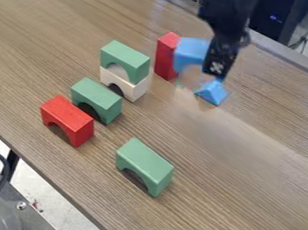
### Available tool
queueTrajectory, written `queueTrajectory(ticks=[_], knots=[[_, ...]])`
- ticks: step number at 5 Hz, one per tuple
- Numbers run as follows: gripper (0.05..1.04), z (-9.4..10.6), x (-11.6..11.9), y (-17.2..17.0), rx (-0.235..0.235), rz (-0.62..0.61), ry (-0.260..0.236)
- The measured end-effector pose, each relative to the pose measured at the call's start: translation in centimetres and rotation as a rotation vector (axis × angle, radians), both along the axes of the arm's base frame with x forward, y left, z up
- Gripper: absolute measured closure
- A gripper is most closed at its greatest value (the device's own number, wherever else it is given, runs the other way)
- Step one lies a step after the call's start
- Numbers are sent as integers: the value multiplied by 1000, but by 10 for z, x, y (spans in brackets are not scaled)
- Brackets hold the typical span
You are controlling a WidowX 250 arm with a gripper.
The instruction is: Take the blue block puzzle and put it on the top top o white and green blocks
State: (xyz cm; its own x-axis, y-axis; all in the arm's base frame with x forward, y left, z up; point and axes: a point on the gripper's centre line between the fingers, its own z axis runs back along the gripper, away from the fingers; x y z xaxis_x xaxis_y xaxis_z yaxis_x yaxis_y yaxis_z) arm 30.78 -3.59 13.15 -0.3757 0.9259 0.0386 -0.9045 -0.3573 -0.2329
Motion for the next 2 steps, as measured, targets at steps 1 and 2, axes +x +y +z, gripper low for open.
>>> queueTrajectory(ticks=[1, 2], knots=[[504, 14, -6, 12, 16, -40, 18], [504, 20, -9, 31, 45, -57, 60]])
